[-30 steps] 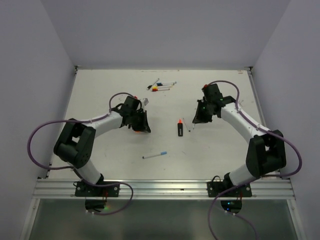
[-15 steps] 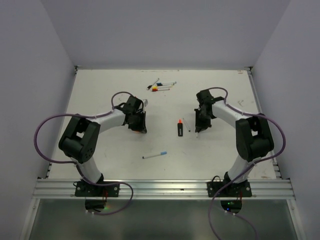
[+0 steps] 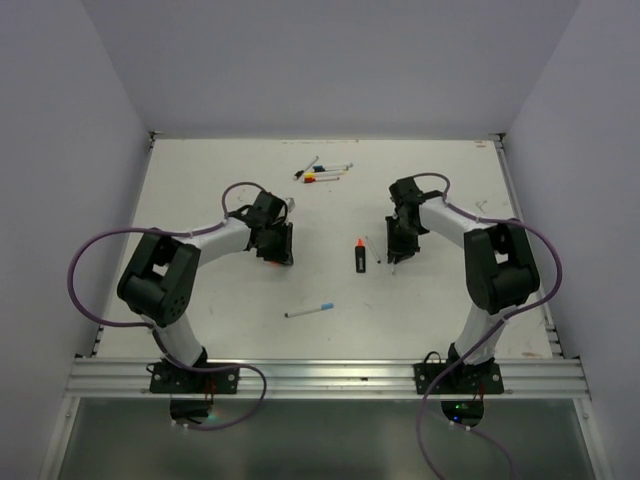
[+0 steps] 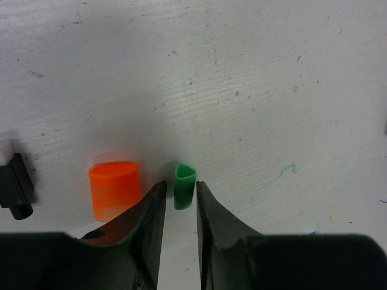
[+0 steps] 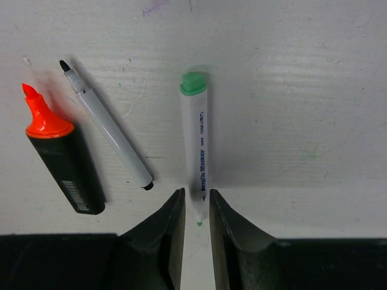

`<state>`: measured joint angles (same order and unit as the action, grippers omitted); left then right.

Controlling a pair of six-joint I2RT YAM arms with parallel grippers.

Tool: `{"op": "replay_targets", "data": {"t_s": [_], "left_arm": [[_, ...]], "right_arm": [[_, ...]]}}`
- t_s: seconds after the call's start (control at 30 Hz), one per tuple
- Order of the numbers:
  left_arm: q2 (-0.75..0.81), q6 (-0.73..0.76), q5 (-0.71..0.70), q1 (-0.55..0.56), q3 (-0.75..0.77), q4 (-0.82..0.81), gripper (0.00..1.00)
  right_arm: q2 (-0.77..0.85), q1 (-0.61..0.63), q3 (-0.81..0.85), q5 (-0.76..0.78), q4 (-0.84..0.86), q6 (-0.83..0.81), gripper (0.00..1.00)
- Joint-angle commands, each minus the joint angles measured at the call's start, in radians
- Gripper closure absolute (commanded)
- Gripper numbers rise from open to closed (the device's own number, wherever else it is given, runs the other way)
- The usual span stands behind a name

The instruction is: Open the pen caps

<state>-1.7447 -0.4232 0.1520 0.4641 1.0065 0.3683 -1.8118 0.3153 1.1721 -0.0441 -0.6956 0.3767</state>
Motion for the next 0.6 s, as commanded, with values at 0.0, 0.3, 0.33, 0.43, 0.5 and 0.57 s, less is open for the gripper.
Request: {"op": "replay_targets", "data": {"t_s": [0.0,0.3,0.33,0.43,0.5,0.57], "left_arm": [[-0.015,0.027,-0.055,-0.010,0.009,0.046,0.69],[0.020,0.028,-0.065,-0.024,0.049,0.086,0.57],[0.036,0.026,-0.063,-0.024,0.050,0.095,0.57],[0.074,0.015,-0.057,-0.024,0.050,0.107,0.54],[0.100,0.005,-0.029,-0.024,0.041,0.109,0.53],[0.155,-0.006,-0.006,-0.024,0.027,0.103,0.52]], "right_arm": [[-0.003,0.002,0.047,0.000,-0.008,-0.022,0.73],[0.048,0.010,0.069,0.019,-0.041,-0.033,0.57],[0.077,0.014,0.070,0.026,-0.047,-0.036,0.57],[0.149,0.045,0.080,0.032,-0.096,-0.036,0.57],[0.176,0.086,0.080,-0.002,-0.119,-0.025,0.57],[0.218,0.161,0.069,-0.058,-0.131,-0.027,0.57]]}}
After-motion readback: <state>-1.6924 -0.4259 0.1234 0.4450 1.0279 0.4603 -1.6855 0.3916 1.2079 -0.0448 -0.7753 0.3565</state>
